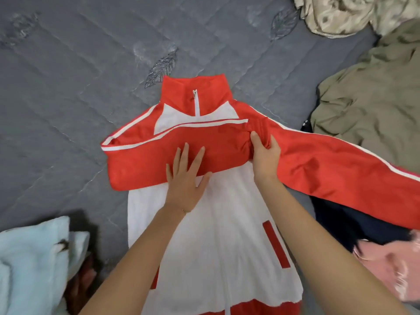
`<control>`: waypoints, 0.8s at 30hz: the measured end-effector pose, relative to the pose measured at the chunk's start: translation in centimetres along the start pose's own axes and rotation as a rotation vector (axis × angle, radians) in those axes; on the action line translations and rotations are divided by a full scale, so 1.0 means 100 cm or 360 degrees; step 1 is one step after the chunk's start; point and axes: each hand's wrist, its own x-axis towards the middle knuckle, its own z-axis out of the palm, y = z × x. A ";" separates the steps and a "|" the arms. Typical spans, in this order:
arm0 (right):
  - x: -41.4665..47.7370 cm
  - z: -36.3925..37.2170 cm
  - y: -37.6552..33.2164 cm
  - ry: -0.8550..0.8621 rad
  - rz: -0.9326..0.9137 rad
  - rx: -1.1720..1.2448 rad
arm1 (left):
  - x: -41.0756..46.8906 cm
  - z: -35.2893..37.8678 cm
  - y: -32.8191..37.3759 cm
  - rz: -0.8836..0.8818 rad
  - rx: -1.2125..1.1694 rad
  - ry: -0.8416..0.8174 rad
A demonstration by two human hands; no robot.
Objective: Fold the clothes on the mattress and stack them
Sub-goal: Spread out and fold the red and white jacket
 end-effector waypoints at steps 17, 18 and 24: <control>0.006 -0.087 0.001 -0.0437 -0.0480 -0.1442 | 0.023 0.027 0.085 -0.0068 0.0356 0.0109; 0.005 -0.097 -0.001 -0.0416 -0.0563 -0.1646 | 0.022 0.027 0.095 -0.0037 0.0439 0.0149; 0.008 -0.167 -0.008 -0.0320 -0.0636 -0.1999 | 0.018 0.037 0.155 0.0263 0.0619 0.0222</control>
